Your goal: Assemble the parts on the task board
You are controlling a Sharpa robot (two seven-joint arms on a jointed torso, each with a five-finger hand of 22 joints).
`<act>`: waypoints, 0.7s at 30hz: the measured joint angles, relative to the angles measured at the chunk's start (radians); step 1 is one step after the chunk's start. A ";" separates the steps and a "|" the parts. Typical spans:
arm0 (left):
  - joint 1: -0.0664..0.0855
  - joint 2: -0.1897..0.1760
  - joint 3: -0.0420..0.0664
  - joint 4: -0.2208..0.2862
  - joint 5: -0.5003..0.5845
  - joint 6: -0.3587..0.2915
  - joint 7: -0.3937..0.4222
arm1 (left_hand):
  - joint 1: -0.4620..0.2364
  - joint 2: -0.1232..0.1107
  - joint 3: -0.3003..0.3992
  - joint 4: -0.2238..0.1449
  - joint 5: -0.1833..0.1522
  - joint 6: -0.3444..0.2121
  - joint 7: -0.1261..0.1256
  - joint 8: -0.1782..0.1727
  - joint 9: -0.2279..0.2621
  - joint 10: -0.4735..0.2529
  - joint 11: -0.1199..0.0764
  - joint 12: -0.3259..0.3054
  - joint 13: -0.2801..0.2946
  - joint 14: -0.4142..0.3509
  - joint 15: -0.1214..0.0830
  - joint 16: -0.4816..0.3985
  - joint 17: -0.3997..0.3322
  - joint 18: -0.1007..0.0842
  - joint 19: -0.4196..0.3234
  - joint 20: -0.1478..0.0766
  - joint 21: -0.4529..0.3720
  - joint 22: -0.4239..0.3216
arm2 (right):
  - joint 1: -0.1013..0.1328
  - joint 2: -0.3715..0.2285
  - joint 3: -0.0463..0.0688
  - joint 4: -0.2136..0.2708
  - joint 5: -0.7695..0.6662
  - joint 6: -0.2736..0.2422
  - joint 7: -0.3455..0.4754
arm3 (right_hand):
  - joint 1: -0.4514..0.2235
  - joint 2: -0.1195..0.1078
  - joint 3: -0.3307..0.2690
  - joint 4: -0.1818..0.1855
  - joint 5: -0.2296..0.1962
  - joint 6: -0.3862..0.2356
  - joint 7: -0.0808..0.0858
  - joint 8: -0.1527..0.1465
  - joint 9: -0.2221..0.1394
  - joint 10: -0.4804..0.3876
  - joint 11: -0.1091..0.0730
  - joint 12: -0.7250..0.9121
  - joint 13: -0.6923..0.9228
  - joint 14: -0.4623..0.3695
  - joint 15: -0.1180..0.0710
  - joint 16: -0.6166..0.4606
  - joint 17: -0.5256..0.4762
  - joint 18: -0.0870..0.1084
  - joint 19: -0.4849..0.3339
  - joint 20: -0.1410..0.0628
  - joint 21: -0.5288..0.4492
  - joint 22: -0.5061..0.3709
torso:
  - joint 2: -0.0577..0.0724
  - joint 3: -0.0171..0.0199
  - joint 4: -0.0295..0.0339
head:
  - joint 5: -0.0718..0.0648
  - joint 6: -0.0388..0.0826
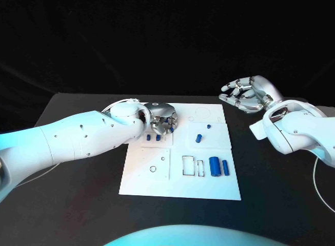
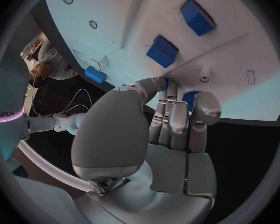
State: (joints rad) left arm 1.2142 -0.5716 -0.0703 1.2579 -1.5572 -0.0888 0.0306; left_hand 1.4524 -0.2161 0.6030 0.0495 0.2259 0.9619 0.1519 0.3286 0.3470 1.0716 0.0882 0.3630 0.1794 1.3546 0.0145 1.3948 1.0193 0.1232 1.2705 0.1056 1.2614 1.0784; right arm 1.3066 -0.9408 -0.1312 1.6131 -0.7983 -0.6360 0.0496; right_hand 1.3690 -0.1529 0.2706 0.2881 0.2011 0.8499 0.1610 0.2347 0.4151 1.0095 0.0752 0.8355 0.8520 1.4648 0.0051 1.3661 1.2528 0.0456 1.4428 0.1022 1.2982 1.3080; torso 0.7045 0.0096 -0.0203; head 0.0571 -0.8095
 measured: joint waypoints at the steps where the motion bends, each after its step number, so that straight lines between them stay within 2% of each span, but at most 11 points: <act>1: -0.001 -0.005 0.002 0.005 0.003 -0.001 0.001 | 0.000 0.000 0.000 0.000 0.000 0.000 0.000 0.000 0.000 0.001 0.001 0.000 0.000 0.000 0.000 0.000 0.000 0.000 0.000 0.000 0.000 0.000 | 0.000 0.000 0.000 0.000 0.000 0.000 0.000 | 0.000 0.000 0.000 0.000 0.000 0.000 0.000 0.000 0.000 0.000 0.000 0.000 0.000 0.000 0.000 0.000 0.000 0.000 0.000 0.000 0.000 0.000 | 0.000 0.0000 0.0004 | 0.000 0.001; 7: -0.001 -0.037 0.023 0.043 0.024 -0.012 0.002 | -0.011 0.000 0.000 0.000 0.000 0.004 0.003 -0.005 0.000 0.005 -0.002 -0.006 -0.001 0.000 0.000 0.000 -0.006 0.000 0.000 0.000 0.000 0.000 | 0.000 -0.001 0.000 0.000 0.000 -0.001 0.001 | 0.000 0.000 0.000 0.000 0.000 0.000 0.000 0.000 0.000 0.000 0.000 0.000 0.000 0.000 0.000 0.000 0.000 0.000 0.000 0.000 0.000 0.000 | 0.000 -0.0004 0.0014 | 0.000 0.004; 11: -0.001 -0.062 0.033 0.068 0.034 -0.018 0.003 | -0.011 0.000 0.000 0.000 0.000 0.004 0.003 -0.005 -0.001 0.008 0.001 -0.011 -0.002 0.000 0.000 0.000 -0.009 0.000 0.000 0.000 0.000 0.000 | 0.000 -0.002 0.000 0.000 0.000 -0.002 0.002 | 0.000 0.000 0.000 0.000 0.000 0.000 0.000 0.000 0.000 0.000 0.000 0.000 0.000 0.000 0.000 0.000 0.000 0.000 0.000 0.000 0.000 0.000 | 0.000 -0.0009 0.0018 | 0.001 0.005; 17: 0.000 -0.099 0.039 0.094 0.044 -0.022 -0.001 | -0.015 0.004 0.000 0.000 0.000 0.007 0.000 -0.005 -0.001 0.012 -0.002 -0.013 -0.003 0.000 0.000 0.000 -0.012 0.000 0.000 0.000 0.000 0.003 | 0.000 -0.004 0.000 0.000 0.000 -0.003 0.003 | 0.000 0.000 0.000 0.000 0.000 0.000 0.000 0.000 0.000 0.000 0.000 0.000 0.000 0.000 0.000 0.000 0.000 0.000 0.000 0.000 0.000 0.000 | 0.000 -0.0011 0.0016 | 0.001 0.005; 21: -0.001 -0.121 0.040 0.099 0.049 -0.022 -0.004 | -0.020 -0.001 0.000 0.000 0.000 0.011 0.003 -0.006 -0.001 0.012 -0.002 -0.018 -0.003 0.000 0.000 0.000 -0.013 0.000 0.000 0.000 0.004 0.006 | 0.000 -0.005 0.000 0.000 0.000 -0.003 0.003 | 0.000 0.000 0.000 0.000 0.000 0.000 0.000 0.000 0.000 0.000 0.000 0.000 0.000 0.000 0.000 0.000 0.000 0.000 0.000 0.000 0.000 0.000 | 0.001 -0.0016 0.0018 | 0.000 0.006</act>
State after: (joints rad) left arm 1.2133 -0.6921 -0.0303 1.3573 -1.5079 -0.1110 0.0264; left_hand 1.4325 -0.2173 0.6029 0.0495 0.2259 0.9727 0.1548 0.3230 0.3455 1.0833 0.0860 0.3454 0.1768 1.3544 0.0145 1.3948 1.0061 0.1233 1.2705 0.1056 1.2658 1.0840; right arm 1.3063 -0.9461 -0.1312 1.6127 -0.7983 -0.6388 0.0527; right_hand 1.3690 -0.1529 0.2706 0.2881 0.2011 0.8500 0.1608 0.2347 0.4152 1.0094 0.0753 0.8355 0.8521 1.4648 0.0051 1.3661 1.2528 0.0457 1.4428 0.1022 1.2982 1.3078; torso 0.7051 0.0080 -0.0185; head 0.0572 -0.8034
